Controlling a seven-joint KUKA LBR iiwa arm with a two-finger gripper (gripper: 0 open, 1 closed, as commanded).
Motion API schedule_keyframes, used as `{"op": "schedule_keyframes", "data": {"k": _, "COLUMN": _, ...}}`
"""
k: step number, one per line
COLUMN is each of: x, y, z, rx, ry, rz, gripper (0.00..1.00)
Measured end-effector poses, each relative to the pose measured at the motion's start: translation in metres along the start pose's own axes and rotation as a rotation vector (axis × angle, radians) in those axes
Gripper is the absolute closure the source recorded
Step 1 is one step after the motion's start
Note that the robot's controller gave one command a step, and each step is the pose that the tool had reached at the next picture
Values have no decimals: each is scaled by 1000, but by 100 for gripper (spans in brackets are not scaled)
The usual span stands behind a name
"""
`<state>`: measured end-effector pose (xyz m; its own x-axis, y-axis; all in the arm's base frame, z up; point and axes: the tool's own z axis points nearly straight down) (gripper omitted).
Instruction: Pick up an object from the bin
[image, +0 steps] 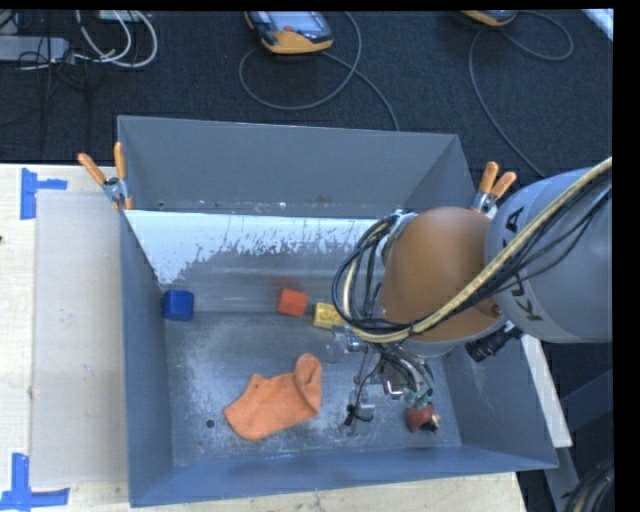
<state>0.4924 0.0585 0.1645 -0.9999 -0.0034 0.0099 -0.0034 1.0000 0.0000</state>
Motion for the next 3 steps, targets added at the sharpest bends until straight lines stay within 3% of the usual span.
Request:
{"op": "schedule_keyframes", "data": {"k": 1, "x": -2, "y": 0, "z": -4, "rx": 0, "ry": -7, "rz": 2, "gripper": 0}}
{"op": "schedule_keyframes", "data": {"k": 2, "x": 0, "y": 30, "z": 41, "rx": 0, "ry": -6, "rz": -83, "gripper": 0}}
{"op": "schedule_keyframes", "data": {"k": 3, "x": -38, "y": 49, "z": 83, "rx": 0, "ry": -7, "rz": -131, "gripper": 0}}
